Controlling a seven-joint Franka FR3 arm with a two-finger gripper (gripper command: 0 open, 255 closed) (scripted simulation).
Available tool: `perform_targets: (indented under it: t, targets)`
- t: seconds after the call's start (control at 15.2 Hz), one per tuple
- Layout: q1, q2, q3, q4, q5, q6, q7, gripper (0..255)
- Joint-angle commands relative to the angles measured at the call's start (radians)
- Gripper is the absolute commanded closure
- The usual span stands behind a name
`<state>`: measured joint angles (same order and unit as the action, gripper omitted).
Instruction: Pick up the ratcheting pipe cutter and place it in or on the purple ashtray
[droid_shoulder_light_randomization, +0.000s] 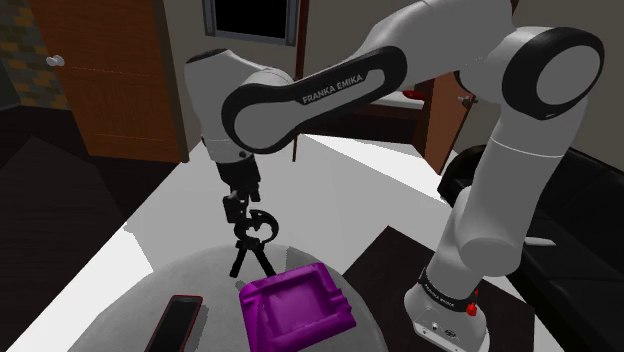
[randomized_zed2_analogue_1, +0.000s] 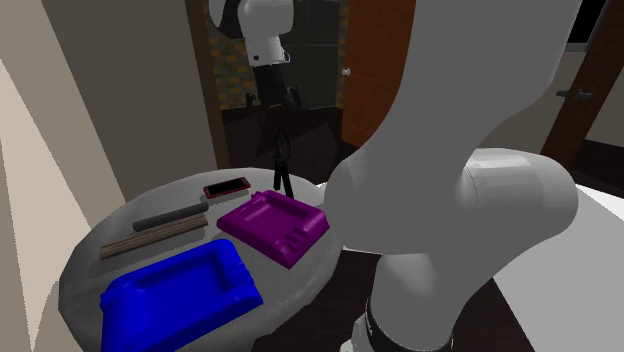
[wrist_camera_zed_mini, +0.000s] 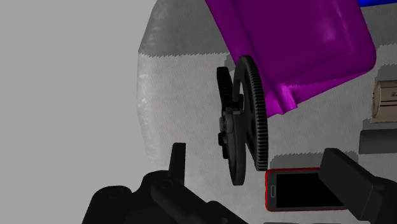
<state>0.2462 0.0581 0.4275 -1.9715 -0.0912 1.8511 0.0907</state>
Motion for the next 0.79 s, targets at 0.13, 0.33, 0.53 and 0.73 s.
perform_targets:
  t: [0.13,0.33,0.53,0.73]
  targets:
    - [-0.002,0.001,-0.002,-0.032,-0.002,0.034,0.000,0]
    - [-0.002,0.001,-0.002,-0.032,-0.002,0.034,0.000,0]
    - [-0.002,0.001,-0.001,-0.032,-0.002,0.034,0.000,0]
    - [-0.002,0.001,-0.001,-0.032,-0.002,0.034,0.000,255]
